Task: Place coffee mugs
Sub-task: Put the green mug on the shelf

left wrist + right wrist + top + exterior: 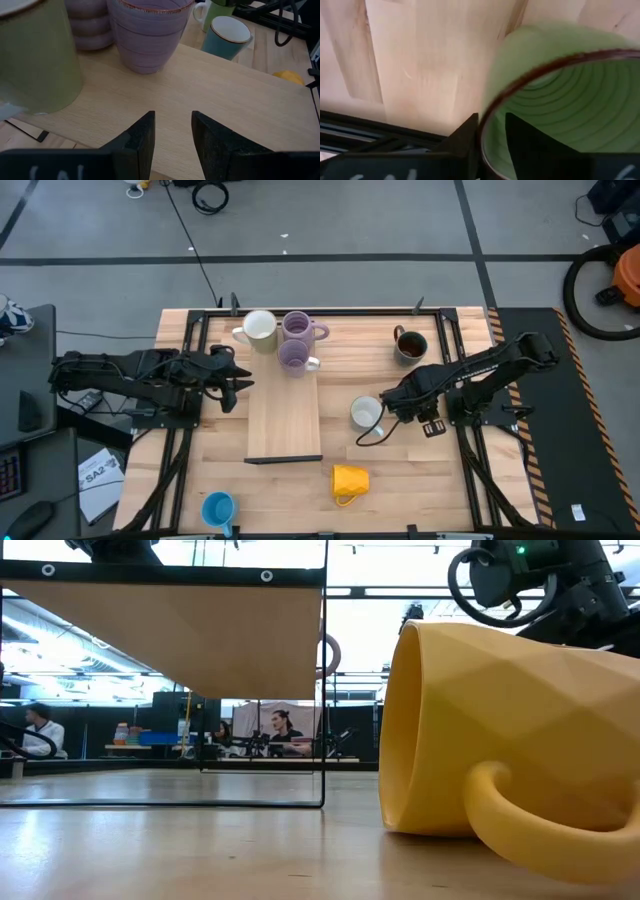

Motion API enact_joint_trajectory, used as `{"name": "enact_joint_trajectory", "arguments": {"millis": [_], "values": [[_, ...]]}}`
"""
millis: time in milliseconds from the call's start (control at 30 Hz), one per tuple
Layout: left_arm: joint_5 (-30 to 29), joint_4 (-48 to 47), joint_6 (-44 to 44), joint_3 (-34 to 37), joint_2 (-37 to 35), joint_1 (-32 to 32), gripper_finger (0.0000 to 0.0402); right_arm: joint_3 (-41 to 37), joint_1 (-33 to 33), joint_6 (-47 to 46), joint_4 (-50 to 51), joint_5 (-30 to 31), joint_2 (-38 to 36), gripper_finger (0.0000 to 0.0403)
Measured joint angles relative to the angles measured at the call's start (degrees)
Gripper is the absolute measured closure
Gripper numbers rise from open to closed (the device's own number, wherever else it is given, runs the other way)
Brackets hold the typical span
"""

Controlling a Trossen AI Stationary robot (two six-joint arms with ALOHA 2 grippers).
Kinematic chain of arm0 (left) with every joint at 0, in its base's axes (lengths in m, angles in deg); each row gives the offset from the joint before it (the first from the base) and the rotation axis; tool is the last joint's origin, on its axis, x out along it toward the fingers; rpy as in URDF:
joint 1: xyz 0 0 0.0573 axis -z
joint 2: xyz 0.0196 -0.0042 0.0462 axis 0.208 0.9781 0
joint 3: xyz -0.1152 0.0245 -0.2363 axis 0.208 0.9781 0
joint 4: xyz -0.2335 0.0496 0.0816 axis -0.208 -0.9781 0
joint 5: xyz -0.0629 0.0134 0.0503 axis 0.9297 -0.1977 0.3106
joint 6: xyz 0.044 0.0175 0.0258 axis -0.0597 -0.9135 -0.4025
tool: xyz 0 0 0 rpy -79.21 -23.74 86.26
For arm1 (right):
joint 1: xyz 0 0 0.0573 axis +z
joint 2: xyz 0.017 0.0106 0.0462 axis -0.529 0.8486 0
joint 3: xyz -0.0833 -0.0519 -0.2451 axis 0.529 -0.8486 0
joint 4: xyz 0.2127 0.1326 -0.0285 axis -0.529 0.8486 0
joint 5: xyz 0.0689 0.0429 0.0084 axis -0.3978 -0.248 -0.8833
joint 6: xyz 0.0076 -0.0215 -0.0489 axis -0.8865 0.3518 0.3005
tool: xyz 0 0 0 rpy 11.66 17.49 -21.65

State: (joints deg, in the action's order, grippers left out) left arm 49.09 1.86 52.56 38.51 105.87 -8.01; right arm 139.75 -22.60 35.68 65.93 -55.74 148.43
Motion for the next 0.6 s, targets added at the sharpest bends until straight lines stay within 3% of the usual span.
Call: {"name": "enact_joint_trajectory", "arguments": {"millis": [267, 600], "values": [[0.0, 0.0, 0.0, 0.0, 0.0, 0.0, 0.0267, 0.0, 0.0, -4.4, 0.0, -3.2, 0.0, 0.0246], [0.0, 0.0, 0.0, 0.0, 0.0, 0.0, 0.0267, 0.0, -0.8, -16.6, 0.2, -3.8, 0.0, 0.0242]]}}
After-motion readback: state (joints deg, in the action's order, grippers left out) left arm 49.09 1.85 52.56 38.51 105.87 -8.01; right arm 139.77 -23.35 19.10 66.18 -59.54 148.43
